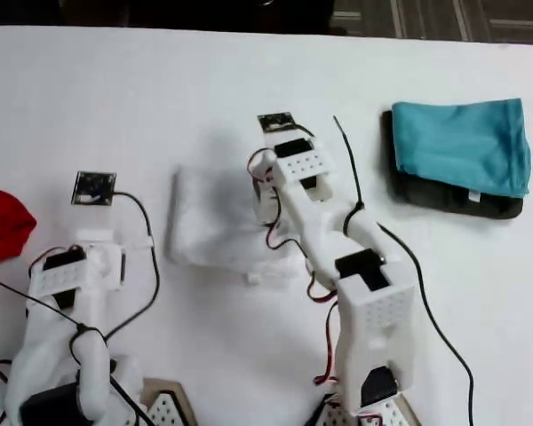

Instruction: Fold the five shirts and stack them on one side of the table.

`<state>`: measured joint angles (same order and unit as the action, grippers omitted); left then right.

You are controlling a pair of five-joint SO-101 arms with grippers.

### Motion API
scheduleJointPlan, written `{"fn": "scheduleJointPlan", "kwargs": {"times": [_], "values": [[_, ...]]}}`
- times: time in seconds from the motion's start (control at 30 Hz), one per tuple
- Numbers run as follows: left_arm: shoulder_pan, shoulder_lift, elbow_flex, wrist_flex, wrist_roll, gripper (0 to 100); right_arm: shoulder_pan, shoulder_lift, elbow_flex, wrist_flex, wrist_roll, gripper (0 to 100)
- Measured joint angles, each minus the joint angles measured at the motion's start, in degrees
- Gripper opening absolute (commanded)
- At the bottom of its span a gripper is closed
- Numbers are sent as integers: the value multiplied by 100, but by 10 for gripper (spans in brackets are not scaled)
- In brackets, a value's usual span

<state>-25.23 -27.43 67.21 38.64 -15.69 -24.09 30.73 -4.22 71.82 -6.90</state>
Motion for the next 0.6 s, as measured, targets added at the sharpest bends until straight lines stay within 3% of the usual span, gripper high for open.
{"fn": "scheduleJointPlan", "kwargs": {"times": [0.1, 0.27, 0.6], "values": [[9, 0, 0, 0, 0, 30, -88, 334, -352, 193, 132, 260], [9, 0, 0, 0, 0, 30, -193, 1011, -1398, 993, 738, 22], [0, 0, 0, 0, 0, 30, 9, 2110, -3393, 2382, 1169, 18]]}}
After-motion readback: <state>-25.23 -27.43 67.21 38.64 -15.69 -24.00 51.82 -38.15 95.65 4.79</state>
